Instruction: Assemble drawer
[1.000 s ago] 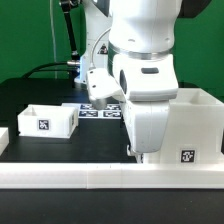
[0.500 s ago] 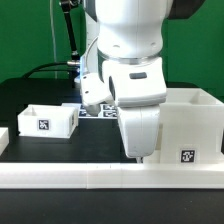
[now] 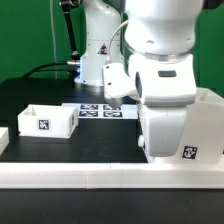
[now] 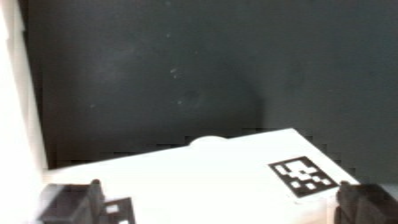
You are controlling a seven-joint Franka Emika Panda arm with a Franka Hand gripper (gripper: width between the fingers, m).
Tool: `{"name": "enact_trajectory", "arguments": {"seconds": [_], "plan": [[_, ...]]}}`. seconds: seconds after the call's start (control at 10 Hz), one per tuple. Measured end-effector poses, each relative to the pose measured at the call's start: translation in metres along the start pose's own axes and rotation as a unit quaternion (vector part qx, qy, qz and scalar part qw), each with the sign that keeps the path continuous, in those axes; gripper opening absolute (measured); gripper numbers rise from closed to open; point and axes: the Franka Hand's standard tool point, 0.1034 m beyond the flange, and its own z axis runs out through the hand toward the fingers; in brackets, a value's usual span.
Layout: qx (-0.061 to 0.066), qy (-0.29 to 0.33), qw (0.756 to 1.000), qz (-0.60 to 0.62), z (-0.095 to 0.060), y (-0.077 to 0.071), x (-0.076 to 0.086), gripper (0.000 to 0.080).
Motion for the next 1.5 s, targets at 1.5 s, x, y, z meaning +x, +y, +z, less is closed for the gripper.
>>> {"name": "enact_trajectory", "arguments": {"seconds": [1.5], "plan": [[-0.021,0.008,0.998,0.052,0.009,-0.108,-0.091,0.0648]]}}
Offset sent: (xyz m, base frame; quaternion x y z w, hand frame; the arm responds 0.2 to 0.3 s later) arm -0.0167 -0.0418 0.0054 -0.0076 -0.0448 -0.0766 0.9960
